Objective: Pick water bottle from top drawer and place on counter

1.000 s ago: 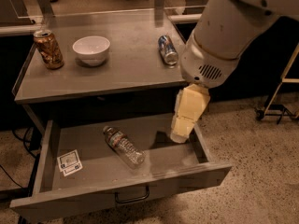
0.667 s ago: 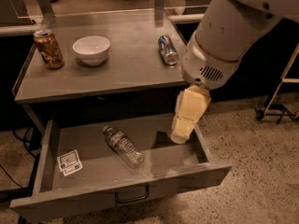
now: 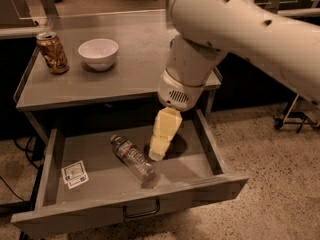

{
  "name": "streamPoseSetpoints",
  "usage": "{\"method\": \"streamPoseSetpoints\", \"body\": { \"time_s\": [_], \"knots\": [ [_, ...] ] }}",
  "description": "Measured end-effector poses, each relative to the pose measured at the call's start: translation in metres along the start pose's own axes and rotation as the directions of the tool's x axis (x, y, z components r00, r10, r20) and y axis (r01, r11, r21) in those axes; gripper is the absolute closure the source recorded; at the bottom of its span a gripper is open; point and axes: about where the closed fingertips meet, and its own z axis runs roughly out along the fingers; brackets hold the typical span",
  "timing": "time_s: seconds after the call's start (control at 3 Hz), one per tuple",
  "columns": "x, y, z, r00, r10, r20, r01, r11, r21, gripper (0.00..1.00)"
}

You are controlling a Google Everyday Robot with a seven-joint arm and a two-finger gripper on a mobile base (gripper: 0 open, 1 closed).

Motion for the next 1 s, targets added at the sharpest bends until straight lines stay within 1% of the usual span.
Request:
{"method": "streamPoseSetpoints", "body": {
  "time_s": [0.33, 0.67, 1.0],
  "knots": [
    [-0.010, -0.006, 0.024, 1.000, 0.022, -0.018, -0.023, 0.9993, -0.030, 0.00],
    [-0.010, -0.006, 0.024, 1.000, 0.022, -0.018, -0.023, 0.9993, -0.030, 0.00],
    [-0.011, 0.003, 0.049, 0.998, 0.066, -0.016, -0.066, 0.9958, -0.062, 0.00]
  ]
}}
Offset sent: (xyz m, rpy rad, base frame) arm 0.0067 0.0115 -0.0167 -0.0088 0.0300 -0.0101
